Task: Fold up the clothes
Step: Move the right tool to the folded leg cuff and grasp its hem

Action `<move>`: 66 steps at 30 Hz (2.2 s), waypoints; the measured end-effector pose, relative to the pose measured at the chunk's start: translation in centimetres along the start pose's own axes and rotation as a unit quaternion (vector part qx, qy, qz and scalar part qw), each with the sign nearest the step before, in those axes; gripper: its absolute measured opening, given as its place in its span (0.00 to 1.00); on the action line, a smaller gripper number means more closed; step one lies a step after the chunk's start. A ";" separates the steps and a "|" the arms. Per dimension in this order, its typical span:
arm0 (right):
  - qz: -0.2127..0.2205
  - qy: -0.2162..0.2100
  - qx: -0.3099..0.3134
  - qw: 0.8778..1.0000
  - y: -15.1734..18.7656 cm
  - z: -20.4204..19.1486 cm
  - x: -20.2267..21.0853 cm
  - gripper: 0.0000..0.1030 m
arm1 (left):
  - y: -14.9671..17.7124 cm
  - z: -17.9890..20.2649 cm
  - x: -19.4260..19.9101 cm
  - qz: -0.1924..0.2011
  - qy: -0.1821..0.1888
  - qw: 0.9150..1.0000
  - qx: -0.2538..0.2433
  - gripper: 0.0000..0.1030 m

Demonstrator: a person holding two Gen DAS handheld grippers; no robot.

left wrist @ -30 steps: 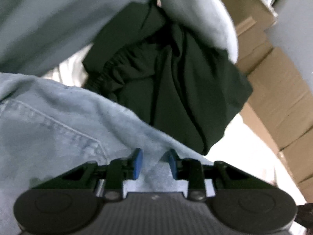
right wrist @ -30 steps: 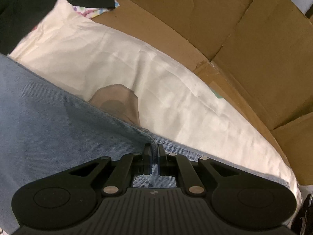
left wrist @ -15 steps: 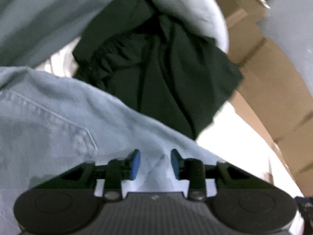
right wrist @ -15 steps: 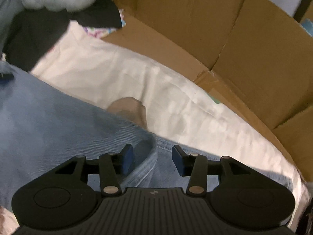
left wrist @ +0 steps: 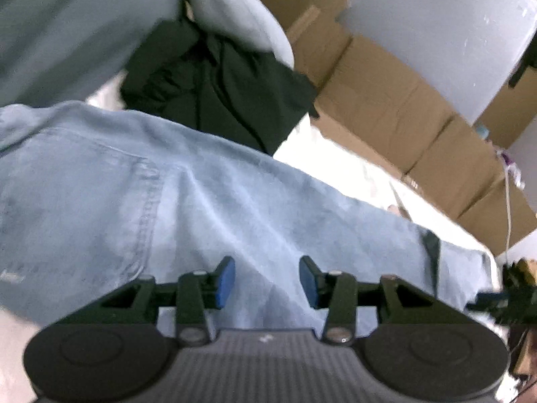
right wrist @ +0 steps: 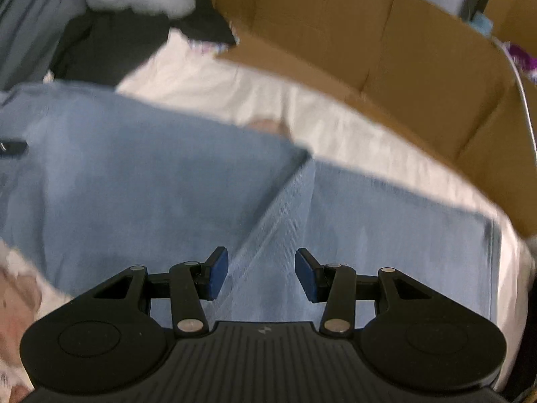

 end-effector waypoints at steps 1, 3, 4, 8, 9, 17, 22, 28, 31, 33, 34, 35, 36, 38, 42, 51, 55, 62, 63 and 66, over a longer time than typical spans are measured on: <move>-0.003 -0.001 0.005 1.000 0.6 -0.6 0.2 0.50 | 0.5 0.0 1.2 0.009 -0.001 1.000 0.003 0.48; -0.010 0.005 0.022 1.000 1.7 -1.7 0.4 0.50 | 1.6 -0.1 2.9 0.017 -0.005 1.000 0.010 0.50; -0.012 0.009 0.028 1.000 2.1 -2.2 0.6 0.50 | 2.2 -0.2 3.4 0.018 -0.008 1.000 0.009 0.50; -0.013 0.023 0.029 0.999 3.3 -3.3 1.4 0.50 | 4.3 -0.4 4.5 0.015 -0.025 1.000 -0.001 0.50; -0.010 0.028 0.034 0.999 3.4 -3.7 1.7 0.50 | 4.8 -0.4 4.7 0.009 -0.024 1.000 -0.001 0.50; -0.002 0.024 0.048 0.999 5.1 -7.8 1.4 0.50 | 8.7 -1.0 4.7 -0.020 -0.049 0.999 -0.003 0.51; 0.000 0.055 0.044 0.997 5.7 -9.9 0.1 0.50 | 10.5 -1.8 4.7 -0.024 -0.040 0.999 0.025 0.55; -0.014 0.075 0.047 0.996 6.3 -11.7 -2.0 0.50 | 11.9 -2.5 3.9 -0.032 -0.044 0.996 0.071 0.55; -0.016 0.084 0.055 0.995 6.5 -12.7 -2.5 0.50 | 12.1 -2.2 3.9 -0.027 -0.045 0.996 0.071 0.55; -0.016 0.095 0.066 0.993 6.6 -13.4 -2.6 0.50 | 12.2 -2.2 3.6 -0.030 -0.045 0.996 0.071 0.55; -0.017 0.101 0.068 0.992 6.7 -13.6 -2.7 0.50 | 12.3 -2.1 3.4 -0.032 -0.045 0.996 0.072 0.55; -0.018 0.105 0.067 0.992 6.8 -13.7 -2.8 0.50 | 12.5 -2.1 3.4 -0.035 -0.045 0.996 0.071 0.55; -0.019 0.110 0.063 0.992 6.9 -13.6 -2.9 0.50 | 12.7 -2.1 3.3 -0.037 -0.046 0.996 0.069 0.55; -0.020 0.120 0.052 0.991 7.1 -13.1 -2.8 0.50 | 13.1 -2.1 3.2 -0.043 -0.047 0.996 0.067 0.55; -0.024 0.138 0.047 0.989 7.6 -12.5 -2.0 0.49 | 13.9 -2.1 3.3 -0.052 -0.049 0.996 0.062 0.55; 0.016 0.197 0.059 0.979 7.9 -12.3 0.9 0.48 | 14.8 -2.6 3.5 -0.059 -0.053 0.994 0.075 0.55; 0.005 0.179 0.062 0.982 8.0 -12.2 -0.6 0.47 | 15.0 -2.4 3.4 -0.064 -0.051 0.994 0.069 0.55; 0.001 0.219 0.106 0.970 8.1 -11.8 -2.1 0.46 | 15.2 -2.7 3.7 -0.067 -0.055 0.994 0.063 0.55; 0.006 0.223 0.108 0.969 7.9 -11.7 -1.7 0.46 | 15.2 -2.7 3.6 -0.068 -0.056 0.994 0.063 0.55; 0.025 0.241 0.114 0.964 7.6 -11.7 -0.1 0.46 | 15.4 -2.8 3.4 -0.069 -0.056 0.994 0.061 0.55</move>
Point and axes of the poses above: each gripper's, at about its wrist camera, not at the fingertips, and x roughly against the way its jaws point, z to its right, y to its underside, the point moved 4 cm from there along -x, roughly the way its jaws point, and after that the axes turned 15 degrees about x, right-handed, at the moved point
